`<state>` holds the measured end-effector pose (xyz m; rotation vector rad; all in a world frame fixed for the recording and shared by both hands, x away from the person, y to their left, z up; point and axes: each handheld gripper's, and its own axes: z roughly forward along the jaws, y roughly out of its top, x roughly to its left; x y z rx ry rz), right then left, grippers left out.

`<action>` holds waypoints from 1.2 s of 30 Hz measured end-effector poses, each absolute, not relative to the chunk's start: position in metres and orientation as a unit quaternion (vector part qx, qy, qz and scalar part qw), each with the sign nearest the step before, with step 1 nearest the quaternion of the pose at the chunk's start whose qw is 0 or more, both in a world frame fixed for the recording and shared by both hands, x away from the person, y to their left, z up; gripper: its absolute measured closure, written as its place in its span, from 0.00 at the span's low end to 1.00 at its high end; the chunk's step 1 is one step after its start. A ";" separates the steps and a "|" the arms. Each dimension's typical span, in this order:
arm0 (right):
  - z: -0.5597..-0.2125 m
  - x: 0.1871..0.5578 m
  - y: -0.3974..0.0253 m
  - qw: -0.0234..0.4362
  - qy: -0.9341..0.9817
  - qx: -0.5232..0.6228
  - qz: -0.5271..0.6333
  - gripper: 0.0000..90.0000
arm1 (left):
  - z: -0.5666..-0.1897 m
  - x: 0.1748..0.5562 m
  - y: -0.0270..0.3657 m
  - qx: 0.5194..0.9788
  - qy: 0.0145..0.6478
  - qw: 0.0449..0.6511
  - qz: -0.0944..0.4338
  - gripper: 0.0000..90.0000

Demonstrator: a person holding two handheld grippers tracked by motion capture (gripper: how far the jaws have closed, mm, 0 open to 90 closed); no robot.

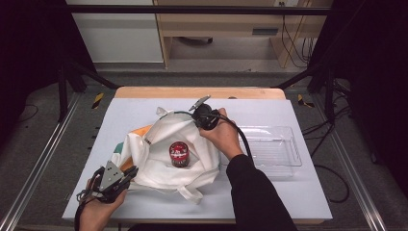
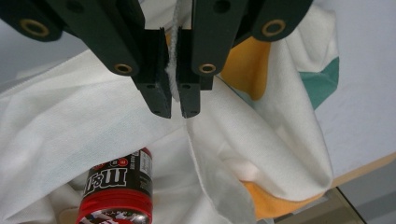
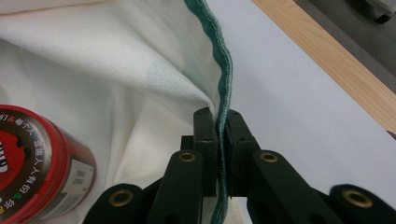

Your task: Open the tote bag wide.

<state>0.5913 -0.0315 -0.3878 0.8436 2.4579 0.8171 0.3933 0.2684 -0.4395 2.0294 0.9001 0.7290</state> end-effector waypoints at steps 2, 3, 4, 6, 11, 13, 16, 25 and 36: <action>-0.387 0.592 -0.033 0.207 0.882 0.306 0.294 0.96 | -0.440 0.393 0.270 0.796 0.359 0.395 0.285 0.94; -0.386 0.593 -0.034 0.206 0.880 0.308 0.298 0.96 | -0.439 0.393 0.271 0.796 0.360 0.395 0.284 0.94; -0.385 0.593 -0.035 0.207 0.878 0.310 0.301 0.96 | -0.439 0.392 0.272 0.796 0.361 0.394 0.283 0.94; -0.383 0.593 -0.037 0.211 0.875 0.313 0.303 0.96 | -0.439 0.390 0.275 0.796 0.362 0.394 0.284 0.94; -0.387 0.596 -0.038 0.195 0.881 0.317 0.292 0.95 | -0.442 0.388 0.280 0.792 0.370 0.397 0.278 0.94; -0.390 0.597 -0.037 0.185 0.887 0.317 0.280 0.95 | -0.443 0.389 0.278 0.794 0.369 0.396 0.276 0.94; -0.388 0.596 -0.037 0.188 0.884 0.315 0.288 0.92 | -0.444 0.389 0.275 0.794 0.367 0.398 0.275 0.94; -0.371 0.581 -0.043 0.203 0.870 0.320 0.315 0.66 | -0.446 0.391 0.277 0.786 0.373 0.412 0.271 0.93; -0.362 0.509 -0.053 0.186 0.865 0.290 0.364 0.66 | -0.447 0.392 0.276 0.784 0.375 0.411 0.274 0.93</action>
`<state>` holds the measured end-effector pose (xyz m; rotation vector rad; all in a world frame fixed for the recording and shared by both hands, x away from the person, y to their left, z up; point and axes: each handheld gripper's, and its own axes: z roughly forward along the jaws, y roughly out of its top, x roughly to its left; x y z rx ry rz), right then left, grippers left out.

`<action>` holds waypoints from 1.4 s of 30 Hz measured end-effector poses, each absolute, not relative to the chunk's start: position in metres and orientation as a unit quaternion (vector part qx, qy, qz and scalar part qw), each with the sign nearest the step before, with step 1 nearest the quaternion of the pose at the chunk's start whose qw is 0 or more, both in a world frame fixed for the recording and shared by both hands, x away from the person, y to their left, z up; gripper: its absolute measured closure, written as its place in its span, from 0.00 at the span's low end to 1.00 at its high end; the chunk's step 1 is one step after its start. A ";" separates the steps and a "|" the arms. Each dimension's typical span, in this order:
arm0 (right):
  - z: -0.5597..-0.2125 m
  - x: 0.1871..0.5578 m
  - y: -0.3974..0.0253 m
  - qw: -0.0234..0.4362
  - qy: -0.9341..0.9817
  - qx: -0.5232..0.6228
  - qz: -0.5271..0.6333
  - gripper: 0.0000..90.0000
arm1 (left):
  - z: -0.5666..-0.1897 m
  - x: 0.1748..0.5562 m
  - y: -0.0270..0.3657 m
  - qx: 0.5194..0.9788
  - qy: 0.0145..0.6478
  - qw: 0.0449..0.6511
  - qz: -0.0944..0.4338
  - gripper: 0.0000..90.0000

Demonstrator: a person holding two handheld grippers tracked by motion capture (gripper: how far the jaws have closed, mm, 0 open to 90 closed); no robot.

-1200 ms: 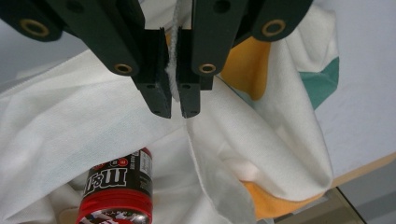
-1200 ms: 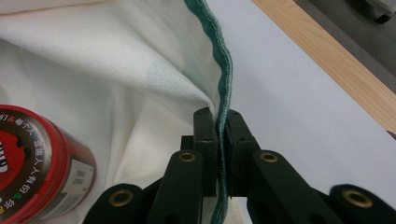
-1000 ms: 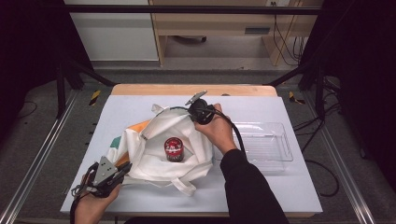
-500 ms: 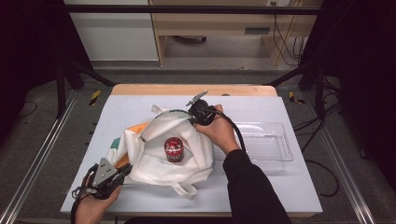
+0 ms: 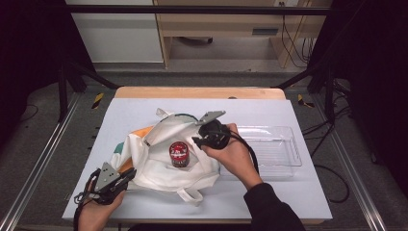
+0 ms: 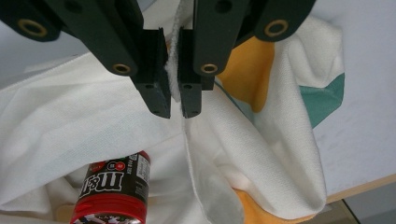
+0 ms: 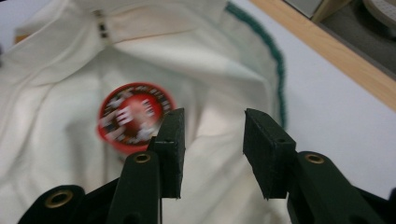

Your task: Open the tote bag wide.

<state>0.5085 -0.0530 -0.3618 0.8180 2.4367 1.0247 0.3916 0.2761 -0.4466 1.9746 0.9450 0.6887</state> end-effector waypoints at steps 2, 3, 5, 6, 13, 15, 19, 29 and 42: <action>-0.366 0.494 -0.052 0.177 0.866 0.282 0.374 0.66 | -0.447 0.392 0.276 0.784 0.377 0.411 0.273 0.93; -0.368 0.487 -0.051 0.172 0.867 0.279 0.376 0.67 | -0.447 0.392 0.276 0.784 0.377 0.412 0.273 0.93; -0.373 0.475 -0.050 0.161 0.869 0.268 0.384 0.67 | -0.447 0.392 0.276 0.784 0.376 0.411 0.274 0.93; -0.375 0.470 -0.050 0.156 0.871 0.263 0.385 0.68 | -0.447 0.393 0.276 0.784 0.376 0.411 0.273 0.93; -0.389 0.453 -0.042 0.141 0.881 0.246 0.379 0.68 | -0.447 0.392 0.277 0.784 0.377 0.410 0.273 0.93; -0.393 0.450 -0.038 0.137 0.883 0.242 0.377 0.67 | -0.447 0.392 0.277 0.785 0.376 0.409 0.274 0.93; -0.399 0.445 -0.028 0.137 0.888 0.232 0.371 0.66 | -0.446 0.391 0.277 0.786 0.375 0.408 0.276 0.93; -0.421 0.444 -0.011 0.131 0.903 0.222 0.344 0.63 | -0.446 0.392 0.277 0.786 0.374 0.408 0.274 0.93; -0.441 0.431 -0.012 0.130 0.902 0.219 0.349 0.75 | -0.446 0.391 0.276 0.785 0.375 0.411 0.273 0.93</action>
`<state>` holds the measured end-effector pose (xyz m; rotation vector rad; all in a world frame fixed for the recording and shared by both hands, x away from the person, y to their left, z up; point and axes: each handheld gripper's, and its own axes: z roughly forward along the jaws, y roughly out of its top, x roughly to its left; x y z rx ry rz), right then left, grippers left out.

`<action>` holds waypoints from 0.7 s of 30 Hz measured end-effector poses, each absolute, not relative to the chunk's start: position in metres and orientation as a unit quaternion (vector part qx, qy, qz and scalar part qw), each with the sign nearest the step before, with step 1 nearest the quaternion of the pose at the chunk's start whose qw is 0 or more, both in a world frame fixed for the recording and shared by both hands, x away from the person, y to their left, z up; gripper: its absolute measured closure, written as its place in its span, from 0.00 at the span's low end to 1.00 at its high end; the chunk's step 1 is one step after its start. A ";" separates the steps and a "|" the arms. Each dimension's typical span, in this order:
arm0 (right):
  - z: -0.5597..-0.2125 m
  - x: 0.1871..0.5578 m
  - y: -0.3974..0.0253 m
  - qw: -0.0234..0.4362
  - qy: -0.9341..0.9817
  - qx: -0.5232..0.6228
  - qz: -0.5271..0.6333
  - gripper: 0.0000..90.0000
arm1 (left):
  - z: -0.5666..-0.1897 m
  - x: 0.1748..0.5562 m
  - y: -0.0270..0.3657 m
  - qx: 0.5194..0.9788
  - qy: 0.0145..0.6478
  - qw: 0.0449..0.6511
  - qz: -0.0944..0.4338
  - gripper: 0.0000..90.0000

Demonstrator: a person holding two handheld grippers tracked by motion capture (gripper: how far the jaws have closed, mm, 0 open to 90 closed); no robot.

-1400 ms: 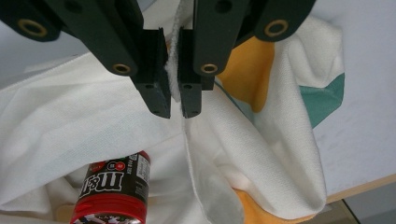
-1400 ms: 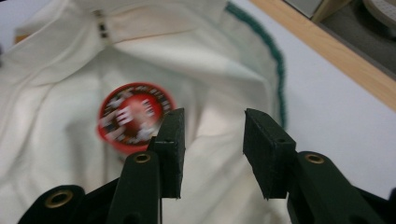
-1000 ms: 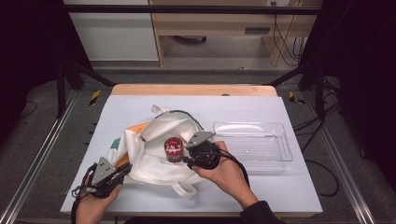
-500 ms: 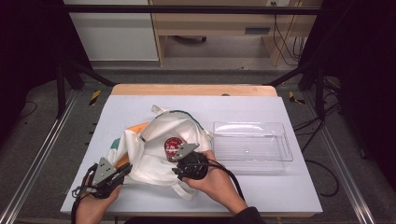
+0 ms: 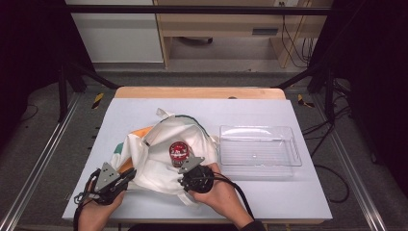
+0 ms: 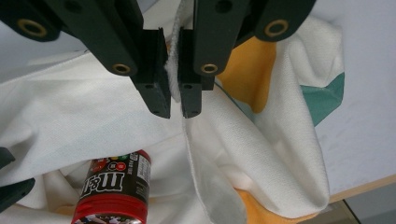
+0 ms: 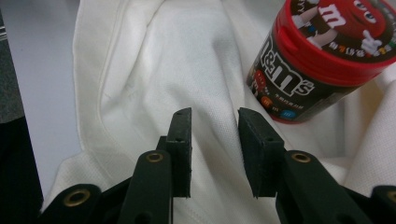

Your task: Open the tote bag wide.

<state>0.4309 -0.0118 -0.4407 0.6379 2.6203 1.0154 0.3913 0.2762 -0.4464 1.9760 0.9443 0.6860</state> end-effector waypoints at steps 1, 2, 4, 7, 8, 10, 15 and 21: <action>-0.442 0.430 -0.012 0.135 0.902 0.218 0.348 0.76 | -0.447 0.391 0.276 0.785 0.376 0.411 0.272 0.93; -0.444 0.428 -0.012 0.137 0.901 0.217 0.350 0.77 | -0.447 0.391 0.276 0.784 0.376 0.412 0.271 0.93; -0.446 0.426 -0.014 0.147 0.899 0.214 0.353 0.82 | -0.447 0.391 0.276 0.784 0.377 0.413 0.270 0.93; -0.450 0.425 -0.016 0.153 0.896 0.216 0.358 0.88 | -0.447 0.390 0.276 0.782 0.378 0.416 0.268 0.93; -0.452 0.424 -0.016 0.156 0.896 0.214 0.357 0.90 | -0.447 0.390 0.276 0.781 0.379 0.418 0.267 0.93; -0.453 0.422 -0.017 0.165 0.896 0.208 0.357 0.93 | -0.447 0.391 0.277 0.781 0.380 0.418 0.266 0.93; -0.456 0.418 -0.018 0.179 0.892 0.201 0.364 0.96 | -0.447 0.393 0.280 0.779 0.387 0.418 0.263 0.92; -0.462 0.415 -0.021 0.177 0.892 0.194 0.369 0.98 | -0.442 0.399 0.277 0.785 0.386 0.413 0.254 0.91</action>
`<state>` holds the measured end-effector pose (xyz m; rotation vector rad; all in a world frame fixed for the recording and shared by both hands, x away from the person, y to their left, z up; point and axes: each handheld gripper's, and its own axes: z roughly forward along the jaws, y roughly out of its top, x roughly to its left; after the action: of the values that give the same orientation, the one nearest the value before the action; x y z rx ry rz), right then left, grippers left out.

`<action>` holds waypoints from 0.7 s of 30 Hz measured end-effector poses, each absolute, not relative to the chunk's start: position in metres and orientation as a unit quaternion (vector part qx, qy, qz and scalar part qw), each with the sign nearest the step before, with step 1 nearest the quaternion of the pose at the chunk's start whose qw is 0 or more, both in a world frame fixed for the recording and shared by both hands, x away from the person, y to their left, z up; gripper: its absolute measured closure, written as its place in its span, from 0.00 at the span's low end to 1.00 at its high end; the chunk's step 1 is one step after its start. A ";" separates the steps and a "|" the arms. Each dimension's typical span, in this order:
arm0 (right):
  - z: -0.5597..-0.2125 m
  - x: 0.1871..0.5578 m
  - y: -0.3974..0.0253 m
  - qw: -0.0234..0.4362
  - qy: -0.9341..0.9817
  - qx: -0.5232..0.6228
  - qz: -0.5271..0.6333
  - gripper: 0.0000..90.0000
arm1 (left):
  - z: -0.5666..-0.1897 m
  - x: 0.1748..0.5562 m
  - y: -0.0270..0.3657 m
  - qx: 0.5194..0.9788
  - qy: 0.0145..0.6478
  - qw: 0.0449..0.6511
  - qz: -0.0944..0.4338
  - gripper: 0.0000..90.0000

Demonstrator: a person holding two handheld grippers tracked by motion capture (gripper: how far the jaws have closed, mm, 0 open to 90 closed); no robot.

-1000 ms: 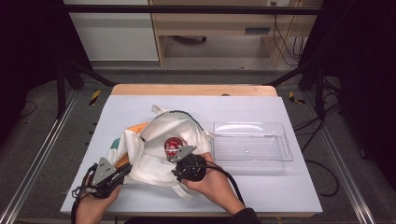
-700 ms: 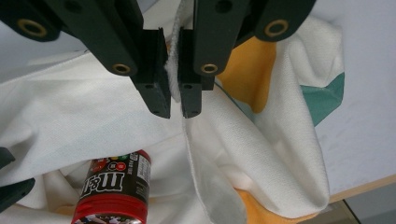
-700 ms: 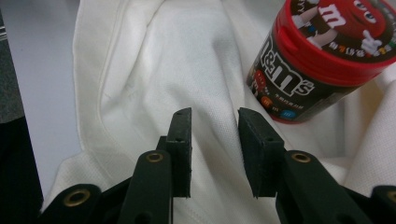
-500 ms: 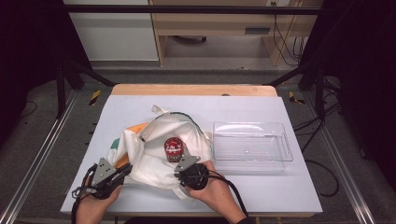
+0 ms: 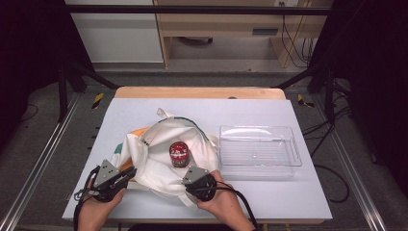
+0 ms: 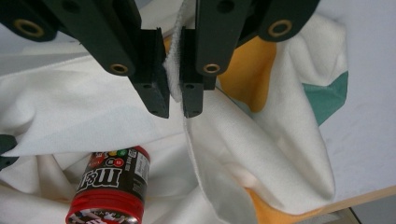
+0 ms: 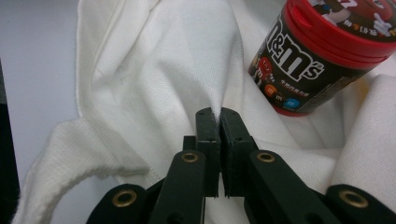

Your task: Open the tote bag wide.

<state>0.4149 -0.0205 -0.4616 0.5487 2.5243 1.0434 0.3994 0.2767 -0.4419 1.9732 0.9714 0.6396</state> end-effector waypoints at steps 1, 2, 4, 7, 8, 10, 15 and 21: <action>-0.462 0.415 -0.020 0.177 0.891 0.195 0.370 0.98 | -0.440 0.401 0.276 0.787 0.385 0.410 0.255 0.90; -0.462 0.415 -0.021 0.178 0.891 0.193 0.370 0.98 | -0.437 0.402 0.275 0.788 0.383 0.407 0.257 0.88; -0.462 0.415 -0.021 0.177 0.890 0.195 0.372 0.98 | -0.432 0.405 0.273 0.788 0.379 0.408 0.262 0.82; -0.462 0.414 -0.021 0.179 0.889 0.196 0.373 0.97 | -0.424 0.411 0.270 0.793 0.374 0.399 0.270 0.71; -0.462 0.415 -0.021 0.180 0.889 0.196 0.372 0.97 | -0.422 0.413 0.269 0.793 0.373 0.399 0.271 0.69; -0.462 0.414 -0.021 0.179 0.889 0.199 0.371 0.97 | -0.414 0.416 0.268 0.790 0.366 0.404 0.281 0.67; -0.461 0.415 -0.020 0.179 0.890 0.197 0.370 0.97 | -0.393 0.428 0.265 0.782 0.360 0.417 0.293 0.59; -0.461 0.415 -0.020 0.182 0.889 0.197 0.370 0.97 | -0.378 0.449 0.261 0.782 0.349 0.417 0.305 0.55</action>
<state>0.4147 -0.0198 -0.4608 0.5568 2.5107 1.0447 0.4495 0.2606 -0.3784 1.9620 0.8757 0.7644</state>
